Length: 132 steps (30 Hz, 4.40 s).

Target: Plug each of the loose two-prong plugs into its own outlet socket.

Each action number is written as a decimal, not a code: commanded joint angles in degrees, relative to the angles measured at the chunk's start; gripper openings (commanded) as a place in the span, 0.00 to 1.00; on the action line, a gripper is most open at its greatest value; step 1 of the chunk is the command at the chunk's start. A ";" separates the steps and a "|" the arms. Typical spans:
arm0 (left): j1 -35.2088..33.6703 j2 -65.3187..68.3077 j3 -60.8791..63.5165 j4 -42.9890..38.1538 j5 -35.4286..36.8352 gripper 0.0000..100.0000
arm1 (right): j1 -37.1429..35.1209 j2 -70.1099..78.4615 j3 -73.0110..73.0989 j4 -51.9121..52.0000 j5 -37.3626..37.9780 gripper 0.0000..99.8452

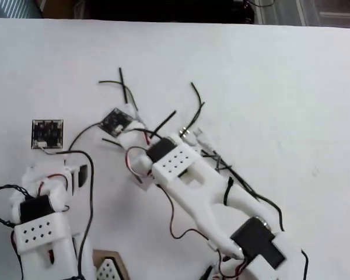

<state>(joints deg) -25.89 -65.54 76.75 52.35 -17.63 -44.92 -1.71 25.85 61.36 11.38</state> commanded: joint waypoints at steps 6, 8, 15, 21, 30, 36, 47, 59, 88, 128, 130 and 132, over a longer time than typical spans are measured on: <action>-0.57 -1.01 -0.18 -1.14 0.53 0.28 | 0.31 2.33 -10.29 11.03 0.35 0.02; -0.57 -1.01 -0.18 -1.14 0.53 0.28 | 0.40 2.33 -10.20 11.74 0.35 0.02; -0.57 -1.01 -0.18 -1.14 0.53 0.28 | 3.91 2.42 -10.20 12.53 0.70 0.02; -0.57 -1.01 -0.18 -1.14 0.53 0.28 | 4.00 2.51 -10.11 11.82 0.70 0.02; -0.57 -1.01 -0.18 -1.14 0.53 0.28 | 0.75 9.54 -10.11 8.84 0.26 0.02; -0.57 -1.01 -0.18 -1.14 0.53 0.28 | -0.40 9.54 -10.11 9.19 -1.76 0.02; -0.57 -1.01 -0.18 -1.23 0.53 0.28 | -4.97 9.45 -11.25 10.33 -5.19 0.02; -0.57 -1.01 -0.09 -1.23 0.53 0.28 | -0.92 8.57 -21.89 23.60 -6.59 0.09; -0.57 -1.01 -0.09 -1.23 0.53 0.28 | -8.66 10.51 -14.68 7.25 -33.05 0.09; -0.57 -1.10 0.26 -1.32 0.44 0.28 | -2.07 8.04 -13.45 6.64 -27.78 0.02; -0.57 -1.10 0.26 -1.32 0.44 0.28 | -2.07 7.60 -12.66 6.37 -27.78 0.02; -0.57 -1.10 0.26 -1.32 0.44 0.28 | -2.07 7.78 -11.96 5.14 -28.13 0.02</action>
<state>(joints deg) -25.89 -65.54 77.27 52.35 -17.63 -47.56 9.19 13.54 67.43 -16.75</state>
